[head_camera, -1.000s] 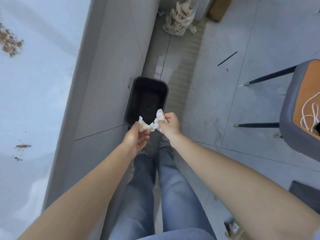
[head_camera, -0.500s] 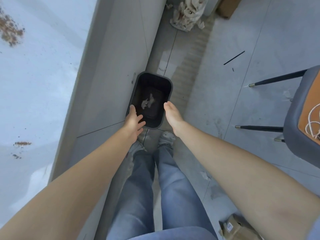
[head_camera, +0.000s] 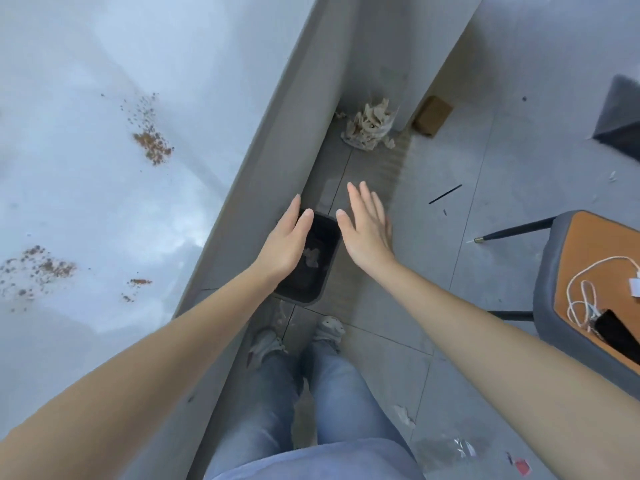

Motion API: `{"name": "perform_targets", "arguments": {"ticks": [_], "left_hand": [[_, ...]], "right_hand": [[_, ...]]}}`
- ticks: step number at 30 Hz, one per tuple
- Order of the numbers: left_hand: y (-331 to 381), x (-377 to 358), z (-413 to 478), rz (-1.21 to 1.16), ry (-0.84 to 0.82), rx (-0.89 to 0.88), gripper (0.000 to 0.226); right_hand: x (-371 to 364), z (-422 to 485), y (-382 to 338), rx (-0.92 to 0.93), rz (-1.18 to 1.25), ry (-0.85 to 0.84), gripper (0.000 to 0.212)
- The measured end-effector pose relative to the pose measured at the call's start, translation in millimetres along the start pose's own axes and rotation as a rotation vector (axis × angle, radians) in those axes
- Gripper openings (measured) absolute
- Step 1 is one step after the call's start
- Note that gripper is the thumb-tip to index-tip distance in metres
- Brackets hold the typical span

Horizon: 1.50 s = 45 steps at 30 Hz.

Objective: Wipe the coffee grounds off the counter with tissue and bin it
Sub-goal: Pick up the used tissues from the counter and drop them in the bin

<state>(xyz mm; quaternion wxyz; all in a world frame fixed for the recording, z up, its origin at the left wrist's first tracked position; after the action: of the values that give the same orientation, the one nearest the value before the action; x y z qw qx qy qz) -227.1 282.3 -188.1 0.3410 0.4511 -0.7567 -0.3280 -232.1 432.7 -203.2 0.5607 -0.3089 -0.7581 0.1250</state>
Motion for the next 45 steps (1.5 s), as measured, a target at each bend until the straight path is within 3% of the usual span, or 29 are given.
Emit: {"name": "perform_targets", "arguments": {"ticks": [5, 8, 13, 18, 25, 36, 41, 45], "left_hand": [[88, 33, -50, 0.345, 0.134, -0.369, 0.058], [120, 72, -80, 0.575, 0.297, -0.426, 0.063], [155, 154, -136, 0.703, 0.572, -0.429, 0.069], [148, 237, -191, 0.683, 0.810, -0.328, 0.071], [99, 300, -216, 0.527, 0.964, -0.164, 0.069], [32, 338, -166, 0.409, 0.899, 0.030, 0.072], [-13, 375, -150, 0.190, 0.914, 0.179, 0.071], [-33, 402, -140, 0.167, 0.961, 0.157, 0.068]], "right_hand": [[49, -8, -74, 0.236, -0.119, 0.042, 0.056], [71, -12, -135, 0.389, -0.118, 0.049, 0.058], [101, -24, -250, 0.623, -0.116, 0.088, 0.058], [86, -41, -352, 0.804, -0.129, 0.007, 0.058], [27, -67, -422, 0.923, -0.145, -0.165, 0.055], [-44, -39, -422, 0.845, -0.325, -0.352, 0.055], [-77, -31, -424, 0.839, -0.357, -0.423, 0.056], [-98, -12, -436, 0.805, -0.399, -0.456, 0.054]]}}
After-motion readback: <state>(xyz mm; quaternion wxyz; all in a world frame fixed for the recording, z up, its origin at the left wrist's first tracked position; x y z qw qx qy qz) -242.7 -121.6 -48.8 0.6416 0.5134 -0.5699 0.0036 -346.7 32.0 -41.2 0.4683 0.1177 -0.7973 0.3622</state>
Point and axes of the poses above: each hand's wrist, its own z-axis towards the middle knuckle, its own x-axis out of the back of the hand, y = z × x, the point moved 10 cm from there along z, towards the middle knuckle, and after that the axes turned 3 degrees about -z, right-handed, at the moved point
